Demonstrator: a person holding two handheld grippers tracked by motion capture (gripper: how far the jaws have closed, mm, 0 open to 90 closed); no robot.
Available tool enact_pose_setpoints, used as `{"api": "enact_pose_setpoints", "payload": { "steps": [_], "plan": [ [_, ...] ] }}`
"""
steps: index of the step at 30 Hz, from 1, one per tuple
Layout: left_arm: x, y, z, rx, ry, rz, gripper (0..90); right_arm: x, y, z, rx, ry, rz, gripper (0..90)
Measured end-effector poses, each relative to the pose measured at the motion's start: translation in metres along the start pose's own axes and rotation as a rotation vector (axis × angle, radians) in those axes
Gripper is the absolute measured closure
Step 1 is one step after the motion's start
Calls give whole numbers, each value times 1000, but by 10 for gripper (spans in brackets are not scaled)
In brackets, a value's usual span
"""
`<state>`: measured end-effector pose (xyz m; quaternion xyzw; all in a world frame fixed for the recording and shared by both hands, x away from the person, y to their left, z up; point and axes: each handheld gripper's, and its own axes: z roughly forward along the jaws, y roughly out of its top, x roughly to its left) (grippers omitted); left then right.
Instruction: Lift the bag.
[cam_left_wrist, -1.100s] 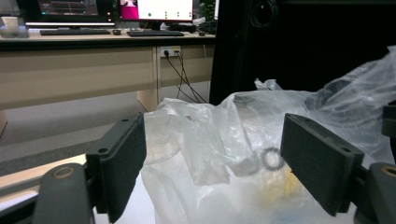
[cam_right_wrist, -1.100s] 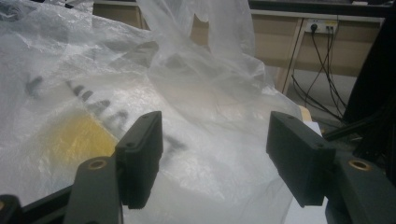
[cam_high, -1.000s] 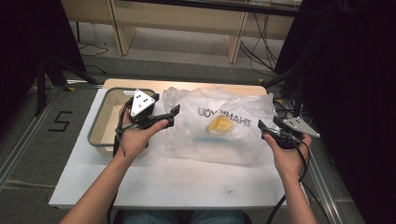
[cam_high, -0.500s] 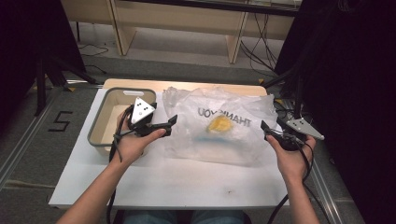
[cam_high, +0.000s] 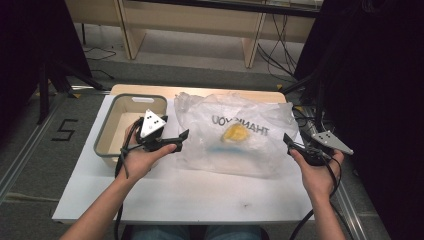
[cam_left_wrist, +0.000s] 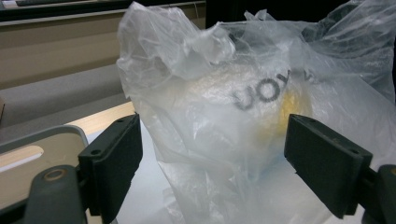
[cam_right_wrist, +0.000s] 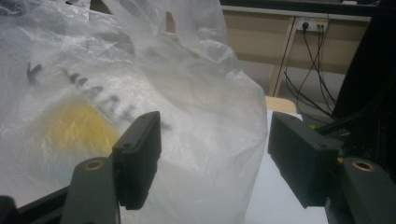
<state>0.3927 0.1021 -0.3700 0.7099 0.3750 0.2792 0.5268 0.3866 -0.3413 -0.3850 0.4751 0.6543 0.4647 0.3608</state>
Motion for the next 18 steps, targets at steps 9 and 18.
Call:
{"api": "enact_pose_setpoints", "payload": {
  "steps": [9,18],
  "plan": [
    [2,-3,-6,7,2,4,193,6,-4,-6,8,36,-14,361],
    [3,-7,-10,19,1,5,194,12,-5,-8,8,59,-21,362]
  ]
}}
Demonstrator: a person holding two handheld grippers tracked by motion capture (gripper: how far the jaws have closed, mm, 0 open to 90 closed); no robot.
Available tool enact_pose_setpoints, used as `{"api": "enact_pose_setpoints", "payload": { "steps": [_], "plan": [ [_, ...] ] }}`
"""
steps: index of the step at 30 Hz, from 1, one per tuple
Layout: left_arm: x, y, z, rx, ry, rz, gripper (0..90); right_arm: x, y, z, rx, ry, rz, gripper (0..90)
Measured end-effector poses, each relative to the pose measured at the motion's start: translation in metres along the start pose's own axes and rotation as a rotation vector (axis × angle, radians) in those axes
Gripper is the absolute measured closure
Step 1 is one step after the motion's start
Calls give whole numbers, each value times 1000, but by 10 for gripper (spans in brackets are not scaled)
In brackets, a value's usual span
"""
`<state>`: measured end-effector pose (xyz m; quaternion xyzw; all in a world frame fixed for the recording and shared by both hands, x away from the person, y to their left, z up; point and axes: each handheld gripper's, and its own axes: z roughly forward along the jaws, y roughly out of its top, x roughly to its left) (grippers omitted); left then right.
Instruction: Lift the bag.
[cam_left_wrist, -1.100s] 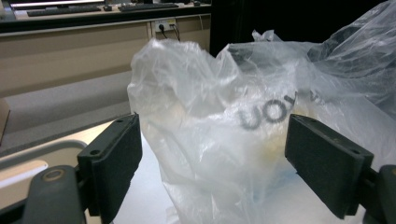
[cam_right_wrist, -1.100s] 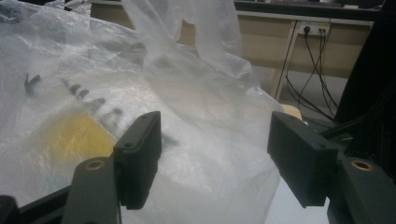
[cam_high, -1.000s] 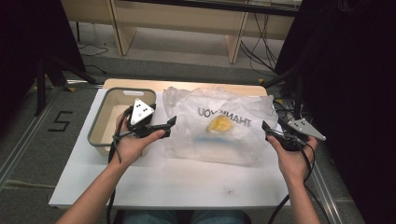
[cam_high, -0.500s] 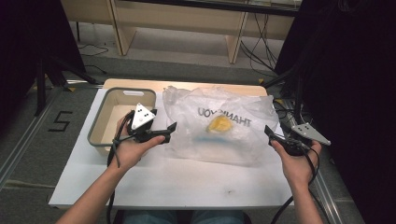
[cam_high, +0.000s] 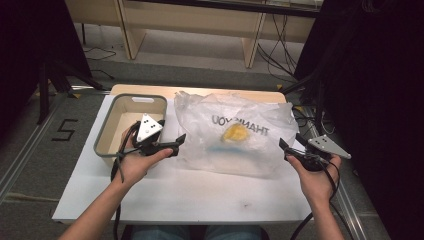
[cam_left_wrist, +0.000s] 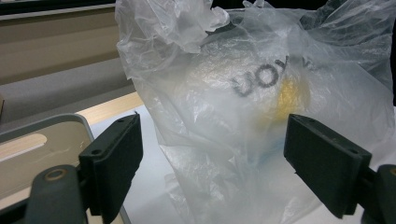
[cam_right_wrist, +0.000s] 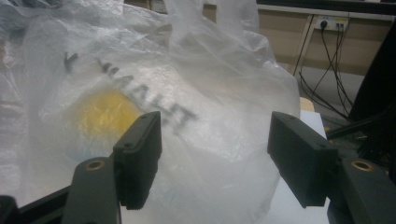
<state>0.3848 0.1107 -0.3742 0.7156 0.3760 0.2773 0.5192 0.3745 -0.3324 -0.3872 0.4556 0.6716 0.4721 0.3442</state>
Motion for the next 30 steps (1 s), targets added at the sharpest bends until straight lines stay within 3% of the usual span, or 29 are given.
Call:
{"api": "enact_pose_setpoints", "payload": {
  "steps": [17,30],
  "plan": [
    [2,-10,-5,32,-2,10,197,8,-3,-4,4,54,-24,366],
    [12,-22,-19,63,2,10,199,10,-14,-11,29,71,-26,365]
  ]
}}
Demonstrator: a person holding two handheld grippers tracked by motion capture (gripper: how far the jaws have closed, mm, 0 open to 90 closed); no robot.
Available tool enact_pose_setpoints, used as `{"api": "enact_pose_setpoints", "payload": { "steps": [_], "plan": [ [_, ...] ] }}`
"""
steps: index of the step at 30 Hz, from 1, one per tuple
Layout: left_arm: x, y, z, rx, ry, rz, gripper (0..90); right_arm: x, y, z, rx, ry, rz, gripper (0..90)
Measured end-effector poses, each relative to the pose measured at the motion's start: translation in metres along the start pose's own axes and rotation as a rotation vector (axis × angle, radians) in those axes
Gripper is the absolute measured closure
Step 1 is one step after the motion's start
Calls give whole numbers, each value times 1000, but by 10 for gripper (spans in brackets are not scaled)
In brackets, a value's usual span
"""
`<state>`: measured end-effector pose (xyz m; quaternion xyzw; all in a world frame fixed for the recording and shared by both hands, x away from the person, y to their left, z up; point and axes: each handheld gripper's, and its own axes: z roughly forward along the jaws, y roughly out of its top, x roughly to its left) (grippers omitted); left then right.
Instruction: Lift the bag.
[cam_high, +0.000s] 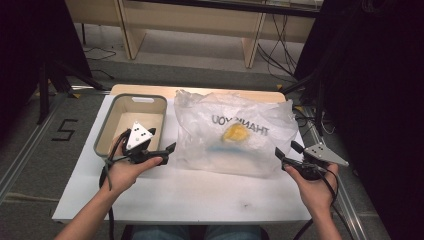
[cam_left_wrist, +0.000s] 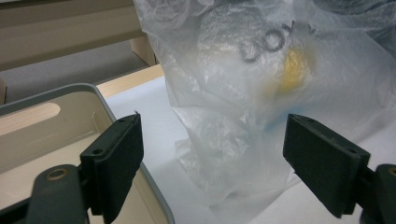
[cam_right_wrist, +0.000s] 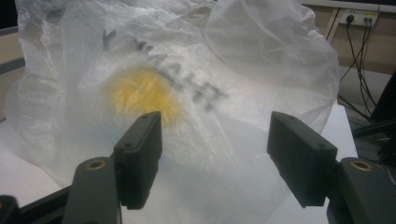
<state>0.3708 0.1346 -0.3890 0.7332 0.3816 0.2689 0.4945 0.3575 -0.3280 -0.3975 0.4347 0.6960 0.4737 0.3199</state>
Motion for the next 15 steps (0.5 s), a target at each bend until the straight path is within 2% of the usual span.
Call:
{"api": "enact_pose_setpoints", "payload": {
  "steps": [7,15],
  "plan": [
    [3,-7,-5,9,1,-3,207,1,-3,-1,13,16,-10,361],
    [1,-11,-6,20,-18,-11,210,0,-5,-2,28,20,-12,359]
  ]
}}
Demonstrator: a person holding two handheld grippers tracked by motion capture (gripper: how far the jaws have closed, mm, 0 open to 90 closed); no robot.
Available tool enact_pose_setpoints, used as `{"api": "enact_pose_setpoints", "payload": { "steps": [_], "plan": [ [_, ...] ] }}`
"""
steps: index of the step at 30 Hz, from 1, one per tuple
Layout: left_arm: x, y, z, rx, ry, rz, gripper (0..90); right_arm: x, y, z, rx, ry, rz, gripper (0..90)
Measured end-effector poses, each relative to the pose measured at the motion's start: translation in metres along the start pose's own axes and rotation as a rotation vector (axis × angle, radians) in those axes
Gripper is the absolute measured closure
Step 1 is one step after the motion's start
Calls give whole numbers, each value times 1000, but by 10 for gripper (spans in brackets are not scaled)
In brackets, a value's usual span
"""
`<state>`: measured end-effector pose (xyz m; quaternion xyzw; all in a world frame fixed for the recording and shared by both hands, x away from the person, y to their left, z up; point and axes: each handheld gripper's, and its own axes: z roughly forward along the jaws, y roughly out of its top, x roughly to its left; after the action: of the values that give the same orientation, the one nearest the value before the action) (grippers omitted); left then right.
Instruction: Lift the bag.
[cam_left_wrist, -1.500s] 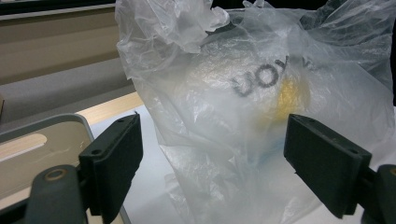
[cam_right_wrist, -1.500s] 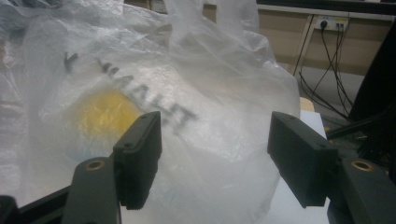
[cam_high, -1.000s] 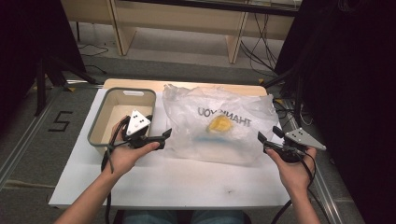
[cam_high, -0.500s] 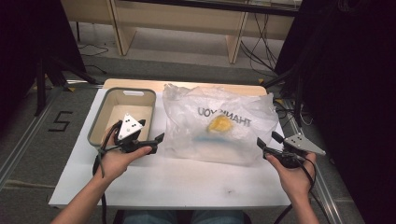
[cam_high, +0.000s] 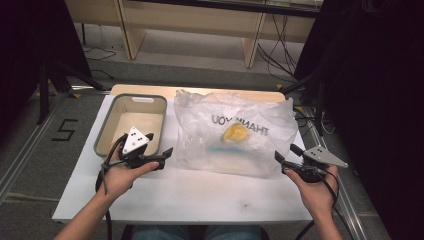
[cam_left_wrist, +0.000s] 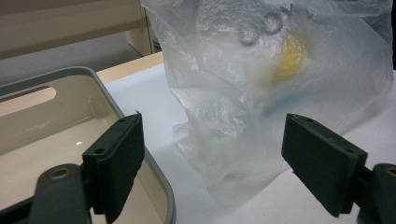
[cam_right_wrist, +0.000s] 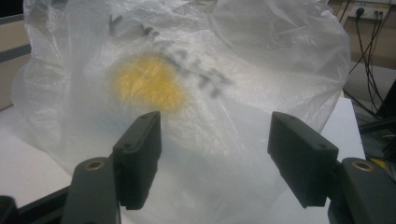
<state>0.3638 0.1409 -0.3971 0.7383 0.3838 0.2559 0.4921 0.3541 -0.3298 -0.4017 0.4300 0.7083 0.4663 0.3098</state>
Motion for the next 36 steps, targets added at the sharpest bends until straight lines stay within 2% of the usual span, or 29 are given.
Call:
{"api": "enact_pose_setpoints", "payload": {
  "steps": [5,8,11,15,20,26,36],
  "plan": [
    [-1,-5,-1,9,-6,1,211,0,-3,-3,1,7,1,357],
    [0,-9,-3,22,-6,0,215,-2,-6,-4,5,7,18,358],
    [3,-14,-5,29,-7,1,216,-3,-9,-6,10,4,22,357],
    [8,-20,-9,14,-10,-7,215,-4,-12,-7,12,6,31,358],
    [12,-30,-14,26,-13,-7,214,-6,-17,-8,22,6,40,358],
    [19,-38,-21,31,-3,1,212,-6,-22,-12,33,8,25,357],
    [28,-52,-28,46,26,-16,211,-6,-33,-17,58,2,30,352]
  ]
}}
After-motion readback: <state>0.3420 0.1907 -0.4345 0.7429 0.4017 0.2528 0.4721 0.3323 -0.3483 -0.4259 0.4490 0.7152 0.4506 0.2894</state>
